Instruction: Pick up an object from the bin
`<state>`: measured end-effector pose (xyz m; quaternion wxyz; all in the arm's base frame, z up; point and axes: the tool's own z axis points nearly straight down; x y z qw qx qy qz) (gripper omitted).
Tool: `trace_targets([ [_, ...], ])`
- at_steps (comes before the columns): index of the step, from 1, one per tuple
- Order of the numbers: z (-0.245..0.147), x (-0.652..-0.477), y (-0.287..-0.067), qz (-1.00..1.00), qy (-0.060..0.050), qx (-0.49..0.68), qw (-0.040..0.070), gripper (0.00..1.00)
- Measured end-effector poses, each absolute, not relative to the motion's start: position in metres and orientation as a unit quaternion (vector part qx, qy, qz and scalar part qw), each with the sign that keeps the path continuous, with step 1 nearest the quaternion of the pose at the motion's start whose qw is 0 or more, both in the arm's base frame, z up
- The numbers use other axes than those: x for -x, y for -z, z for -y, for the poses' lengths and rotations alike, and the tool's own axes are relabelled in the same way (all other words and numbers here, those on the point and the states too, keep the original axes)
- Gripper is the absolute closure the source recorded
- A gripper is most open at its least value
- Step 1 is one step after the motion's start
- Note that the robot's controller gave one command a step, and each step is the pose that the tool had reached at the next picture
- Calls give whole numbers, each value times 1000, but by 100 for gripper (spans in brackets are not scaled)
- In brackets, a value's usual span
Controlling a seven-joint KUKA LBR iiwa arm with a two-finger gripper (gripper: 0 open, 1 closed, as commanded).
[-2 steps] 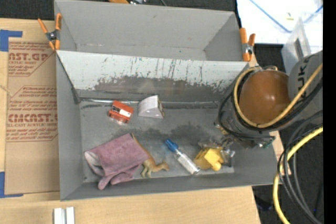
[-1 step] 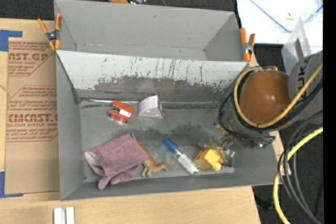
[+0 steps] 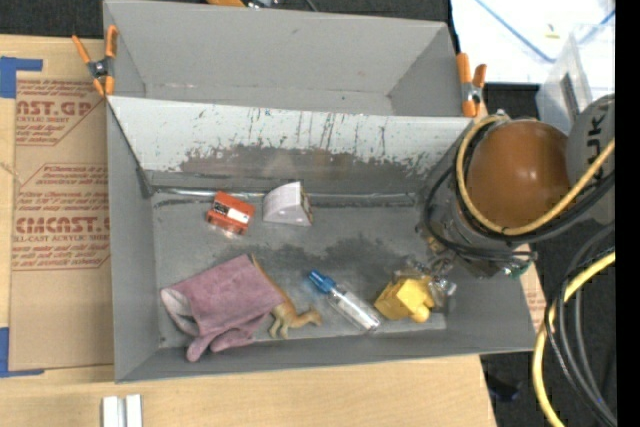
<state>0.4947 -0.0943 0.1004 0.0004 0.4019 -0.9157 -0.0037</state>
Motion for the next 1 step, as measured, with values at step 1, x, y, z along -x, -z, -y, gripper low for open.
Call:
trace_targets([
  [1,95,-497,-145,916,1,-402,-3,100],
])
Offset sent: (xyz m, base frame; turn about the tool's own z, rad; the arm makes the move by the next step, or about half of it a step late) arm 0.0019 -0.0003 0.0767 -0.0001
